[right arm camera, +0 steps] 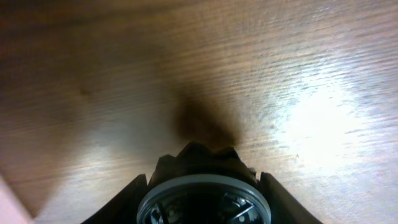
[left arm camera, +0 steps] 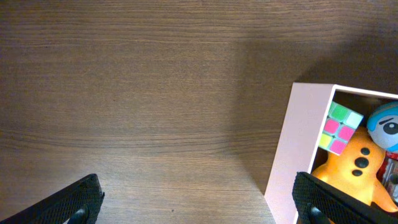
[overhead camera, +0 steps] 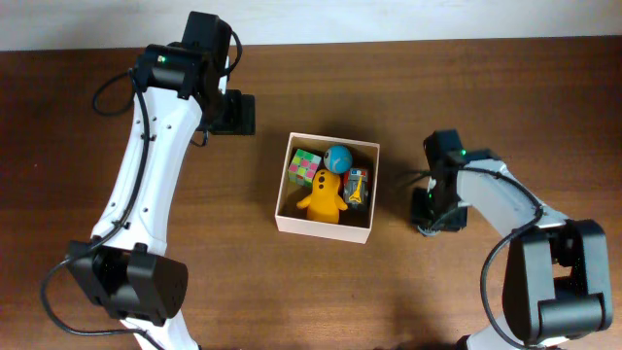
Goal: Pack container
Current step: 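Carry the black puck with the right gripper into the box and release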
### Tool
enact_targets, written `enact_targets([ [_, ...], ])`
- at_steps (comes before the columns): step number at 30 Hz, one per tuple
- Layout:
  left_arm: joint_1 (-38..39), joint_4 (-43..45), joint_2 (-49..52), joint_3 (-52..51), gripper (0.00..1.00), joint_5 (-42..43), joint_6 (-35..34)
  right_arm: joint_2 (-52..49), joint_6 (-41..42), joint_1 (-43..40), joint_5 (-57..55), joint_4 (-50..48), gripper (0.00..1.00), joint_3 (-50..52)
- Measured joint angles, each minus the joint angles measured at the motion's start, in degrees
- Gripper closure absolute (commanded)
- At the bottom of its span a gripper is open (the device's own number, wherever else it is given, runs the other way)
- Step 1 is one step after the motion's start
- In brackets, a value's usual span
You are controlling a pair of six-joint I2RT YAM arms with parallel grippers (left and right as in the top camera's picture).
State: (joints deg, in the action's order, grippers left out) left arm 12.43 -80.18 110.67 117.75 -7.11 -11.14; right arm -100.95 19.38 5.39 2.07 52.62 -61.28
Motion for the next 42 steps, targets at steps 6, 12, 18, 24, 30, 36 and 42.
enact_targets([
  [6, 0.0, 0.02, 0.0, 0.0, 0.01, 0.0, 0.0, 1.99, -0.55, 1.27, 0.17, 9.84, 0.54, -11.72],
  [12, 0.0, 0.0, 0.0, 0.0, 0.01, 0.0, 0.0, 7.67, -0.57, 9.42, 0.74, 15.45, 0.53, -26.56],
  [18, 0.0, 0.0, 0.0, 0.0, 0.01, 0.0, 0.0, 9.7, -0.44, 22.82, 1.6, 9.77, 0.53, -30.42],
  [24, 0.0, 0.0, 0.0, 0.0, 0.01, 0.0, 0.0, 3.87, 0.28, 31.04, 0.26, 3.08, 0.48, -27.78],
  [30, 0.0, 0.0, 0.0, 0.0, 0.01, 0.0, 0.0, -6.16, -1.18, 32.48, 1.01, -0.9, 0.33, -26.27],
  [36, 0.0, 0.0, 0.0, 0.0, 0.01, 0.0, 0.0, -5.7, -2.64, 32.48, 1.25, -0.76, 0.15, -25.92],
  [42, 0.0, 0.02, 0.0, 0.0, 0.01, 0.0, 0.0, 0.72, -2.89, 32.48, 0.28, 5.44, 0.12, -27.15],
])
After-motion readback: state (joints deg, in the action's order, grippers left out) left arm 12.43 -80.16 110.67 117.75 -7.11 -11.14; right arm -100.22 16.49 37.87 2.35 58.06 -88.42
